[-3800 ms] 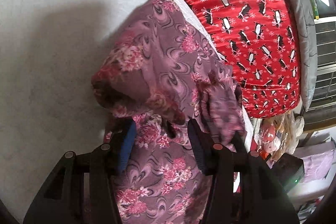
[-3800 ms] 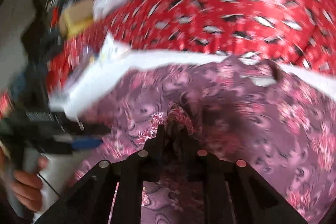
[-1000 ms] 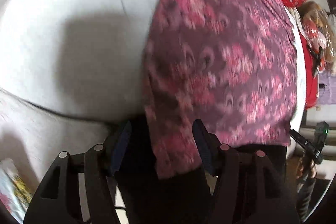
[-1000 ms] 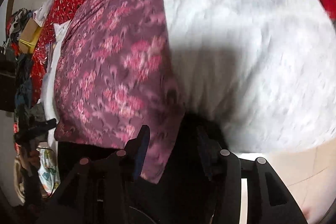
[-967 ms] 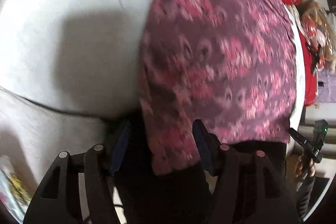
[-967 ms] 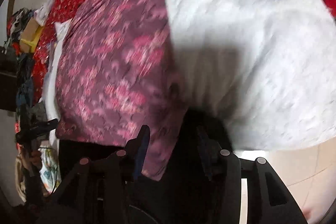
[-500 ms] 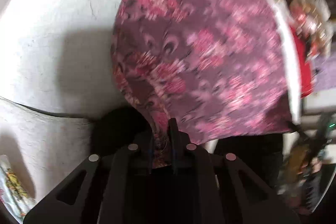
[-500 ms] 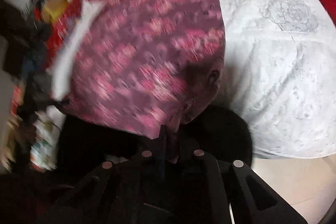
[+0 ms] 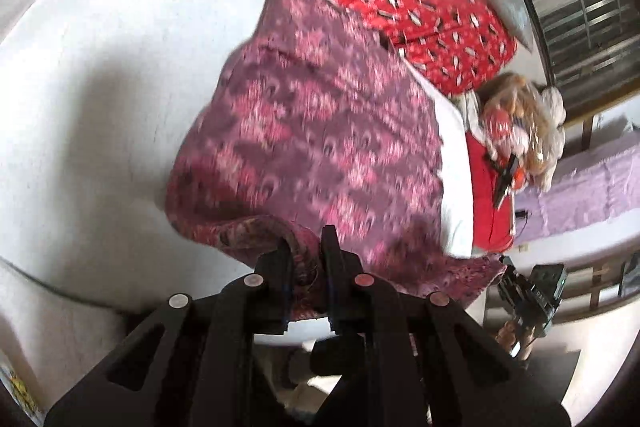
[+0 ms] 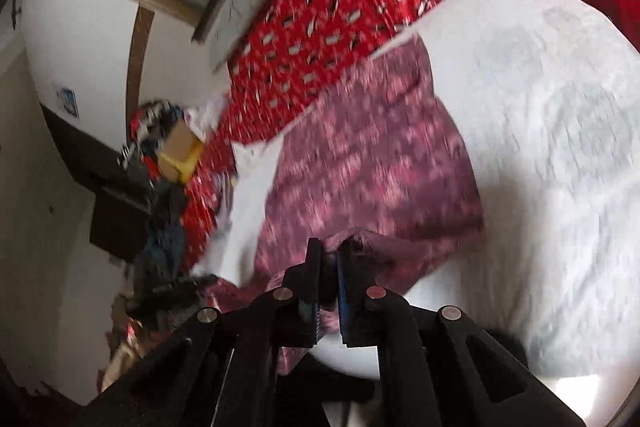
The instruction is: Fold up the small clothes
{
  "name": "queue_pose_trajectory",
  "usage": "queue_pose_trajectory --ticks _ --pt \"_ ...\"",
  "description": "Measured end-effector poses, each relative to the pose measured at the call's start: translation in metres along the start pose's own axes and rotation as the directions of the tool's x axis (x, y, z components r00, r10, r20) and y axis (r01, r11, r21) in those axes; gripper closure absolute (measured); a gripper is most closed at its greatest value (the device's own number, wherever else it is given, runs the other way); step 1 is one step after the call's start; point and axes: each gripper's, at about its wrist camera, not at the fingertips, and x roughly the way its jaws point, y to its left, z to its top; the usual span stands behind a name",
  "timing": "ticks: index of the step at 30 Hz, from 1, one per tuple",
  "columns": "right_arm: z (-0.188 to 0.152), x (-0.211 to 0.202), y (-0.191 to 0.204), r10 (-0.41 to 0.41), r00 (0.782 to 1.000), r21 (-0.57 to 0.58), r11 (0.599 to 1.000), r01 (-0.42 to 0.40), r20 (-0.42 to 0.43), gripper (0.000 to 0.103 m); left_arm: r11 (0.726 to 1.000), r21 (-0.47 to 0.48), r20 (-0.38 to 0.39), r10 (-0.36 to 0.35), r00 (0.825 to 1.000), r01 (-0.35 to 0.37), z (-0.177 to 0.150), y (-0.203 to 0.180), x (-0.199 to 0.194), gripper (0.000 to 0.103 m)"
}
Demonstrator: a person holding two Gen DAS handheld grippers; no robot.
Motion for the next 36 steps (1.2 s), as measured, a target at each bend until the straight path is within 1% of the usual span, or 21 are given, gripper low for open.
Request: queue_pose_trajectory --ticks 4,6,9,11,14,16,21,24,26,28,29,30,31,33,34,36 --pt "0.033 0.015 -0.007 0.012 0.999 0.028 1.0 -0.013 0.046 0.097 0.999 -0.039 0.046 -0.009 0.999 0.011 0.035 0.004 0.004 0.093" --pt "0.054 0.028 -0.015 0.012 0.998 0.047 0.999 -0.015 0.07 0.097 0.998 -0.069 0.072 0.0 0.997 0.005 0.058 0.007 0.01 0.093" --pt "0.082 0.048 -0.024 0.027 0.994 0.089 0.995 -0.037 0.107 0.097 0.992 -0.127 0.106 -0.007 0.994 0.021 0.093 0.014 0.018 0.093" --pt "0.099 0.06 -0.032 0.031 0.991 0.106 0.993 -0.045 0.128 0.097 0.987 -0.157 0.127 -0.014 0.992 0.034 0.118 0.017 0.025 0.093" --pt "0.129 0.081 -0.045 0.035 0.987 0.148 0.987 -0.059 0.159 0.097 0.976 -0.202 0.165 -0.042 0.985 0.076 0.159 0.021 0.042 0.093" --pt "0.148 0.096 -0.055 0.035 0.983 0.174 0.982 -0.067 0.18 0.097 0.971 -0.225 0.176 -0.038 0.984 0.077 0.181 0.022 0.057 0.093" --pt "0.197 0.138 -0.082 0.009 0.973 0.232 0.971 -0.064 0.231 0.098 0.968 -0.242 0.183 -0.019 0.983 0.064 0.232 0.02 0.1 0.092" --pt "0.218 0.162 -0.1 -0.007 0.968 0.264 0.963 -0.062 0.251 0.099 0.968 -0.244 0.183 -0.004 0.983 0.049 0.265 0.021 0.12 0.092" --pt "0.228 0.179 -0.115 -0.036 0.968 0.294 0.955 -0.041 0.25 0.099 0.965 -0.259 0.155 0.014 0.988 0.027 0.283 0.026 0.139 0.092" --pt "0.233 0.194 -0.13 -0.079 0.97 0.323 0.946 0.001 0.228 0.099 0.962 -0.274 0.121 0.024 0.992 0.01 0.293 0.032 0.153 0.092" --pt "0.235 0.203 -0.14 -0.099 0.974 0.343 0.939 0.023 0.205 0.098 0.959 -0.284 0.097 0.028 0.995 0.001 0.298 0.036 0.16 0.092" --pt "0.236 0.208 -0.145 -0.105 0.976 0.347 0.937 0.033 0.19 0.098 0.954 -0.301 0.074 0.02 0.997 0.003 0.301 0.04 0.165 0.092" --pt "0.237 0.213 -0.15 -0.115 0.978 0.353 0.934 0.047 0.173 0.096 0.948 -0.317 0.059 0.001 0.998 0.017 0.304 0.044 0.168 0.092" --pt "0.237 0.217 -0.156 -0.122 0.982 0.36 0.931 0.063 0.144 0.093 0.937 -0.345 0.052 -0.039 0.998 0.055 0.308 0.049 0.167 0.092" --pt "0.238 0.216 -0.157 -0.134 0.98 0.363 0.929 0.073 0.148 0.092 0.925 -0.368 0.056 -0.075 0.996 0.091 0.309 0.052 0.164 0.092" --pt "0.241 0.205 -0.159 -0.134 0.973 0.361 0.931 0.058 0.188 0.091 0.9 -0.408 0.072 -0.139 0.988 0.156 0.311 0.056 0.157 0.092"
